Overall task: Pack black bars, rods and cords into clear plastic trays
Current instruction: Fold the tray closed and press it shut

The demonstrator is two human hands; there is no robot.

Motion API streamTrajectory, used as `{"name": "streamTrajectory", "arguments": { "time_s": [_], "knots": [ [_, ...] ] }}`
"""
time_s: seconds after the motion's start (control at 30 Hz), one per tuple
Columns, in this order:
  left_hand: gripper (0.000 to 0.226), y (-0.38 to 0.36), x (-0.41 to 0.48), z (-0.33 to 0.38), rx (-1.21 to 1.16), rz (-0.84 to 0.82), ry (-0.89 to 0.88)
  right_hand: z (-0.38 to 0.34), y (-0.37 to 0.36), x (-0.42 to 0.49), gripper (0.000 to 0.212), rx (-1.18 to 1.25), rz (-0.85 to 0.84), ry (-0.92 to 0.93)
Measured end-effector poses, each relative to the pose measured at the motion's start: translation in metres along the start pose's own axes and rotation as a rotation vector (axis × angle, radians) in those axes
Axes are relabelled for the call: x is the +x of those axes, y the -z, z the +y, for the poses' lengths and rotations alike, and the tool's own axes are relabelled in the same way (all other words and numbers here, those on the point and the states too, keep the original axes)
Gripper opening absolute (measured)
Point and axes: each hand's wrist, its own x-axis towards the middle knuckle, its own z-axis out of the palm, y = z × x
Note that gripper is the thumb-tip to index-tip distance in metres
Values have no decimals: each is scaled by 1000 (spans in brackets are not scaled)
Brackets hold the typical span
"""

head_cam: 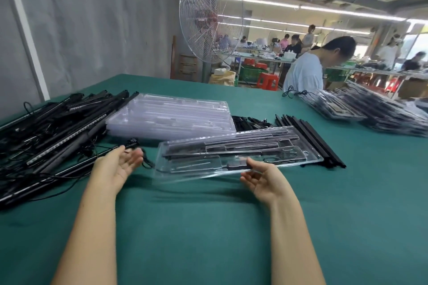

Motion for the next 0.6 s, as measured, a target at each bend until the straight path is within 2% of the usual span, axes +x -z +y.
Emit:
{"name": "streamTrajectory", "arguments": {
  "time_s": [0.13, 0.2, 0.3, 0.37, 0.43, 0.5, 0.6],
  "knots": [
    [50, 4, -8, 13, 830, 58, 46, -11, 12, 5, 26, -156, 107, 36],
    [62, 3, -15, 25, 1011, 76, 4, -13, 17, 10, 27, -164, 151, 65],
    [73, 5, -22, 44, 1213, 73, -105, -14, 17, 13, 21, -124, 114, 50],
    [66, -3, -31, 54, 1181, 40, -292, -17, 14, 13, 17, -81, 59, 44],
    [51, -20, -37, 52, 977, -129, -402, -24, 13, 12, 17, -44, 18, 53],
    [44, -41, -40, 33, 888, -319, -313, -31, 12, 12, 20, -32, -15, 71],
    [61, -60, -44, -7, 1016, -553, -88, -42, 8, 14, 23, -87, -46, 58]
  ]
}}
